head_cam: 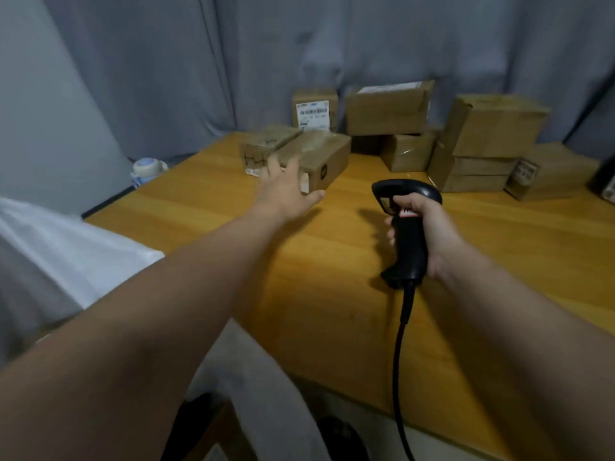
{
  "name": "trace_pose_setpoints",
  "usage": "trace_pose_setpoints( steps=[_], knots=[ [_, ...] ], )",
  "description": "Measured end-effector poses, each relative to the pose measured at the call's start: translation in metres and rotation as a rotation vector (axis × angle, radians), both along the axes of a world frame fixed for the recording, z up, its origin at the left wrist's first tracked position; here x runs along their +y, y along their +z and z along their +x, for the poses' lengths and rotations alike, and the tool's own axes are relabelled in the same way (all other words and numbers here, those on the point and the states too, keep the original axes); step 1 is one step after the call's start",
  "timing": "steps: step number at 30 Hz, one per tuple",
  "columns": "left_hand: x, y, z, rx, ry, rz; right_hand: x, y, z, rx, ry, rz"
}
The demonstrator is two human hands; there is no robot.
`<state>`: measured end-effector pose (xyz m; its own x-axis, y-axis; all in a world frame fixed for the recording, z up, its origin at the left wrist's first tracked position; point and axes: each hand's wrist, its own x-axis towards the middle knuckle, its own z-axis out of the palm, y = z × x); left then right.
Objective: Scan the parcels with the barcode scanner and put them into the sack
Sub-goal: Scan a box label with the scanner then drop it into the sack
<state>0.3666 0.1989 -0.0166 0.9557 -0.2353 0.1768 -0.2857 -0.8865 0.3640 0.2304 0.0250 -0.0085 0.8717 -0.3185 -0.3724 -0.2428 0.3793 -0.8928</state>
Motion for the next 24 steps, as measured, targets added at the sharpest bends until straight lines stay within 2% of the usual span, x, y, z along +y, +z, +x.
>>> trace_pose_setpoints(
  steps=[6,10,17,24],
  knots=[
    [-0.027,0.000,0.063,0.061,0.077,0.115,-0.021,-0.009,0.042,0.048,-0.004,-0.014],
    [-0.029,-0.016,0.070,0.046,0.077,0.016,-0.024,-0.011,0.050,0.058,0.006,-0.032],
    [-0.019,-0.020,0.008,-0.011,-0.019,-0.083,-0.025,-0.007,0.020,0.043,-0.033,-0.002],
    [-0.004,-0.019,-0.100,0.001,-0.110,-0.088,-0.018,-0.003,-0.059,0.063,-0.018,-0.026]
  ],
)
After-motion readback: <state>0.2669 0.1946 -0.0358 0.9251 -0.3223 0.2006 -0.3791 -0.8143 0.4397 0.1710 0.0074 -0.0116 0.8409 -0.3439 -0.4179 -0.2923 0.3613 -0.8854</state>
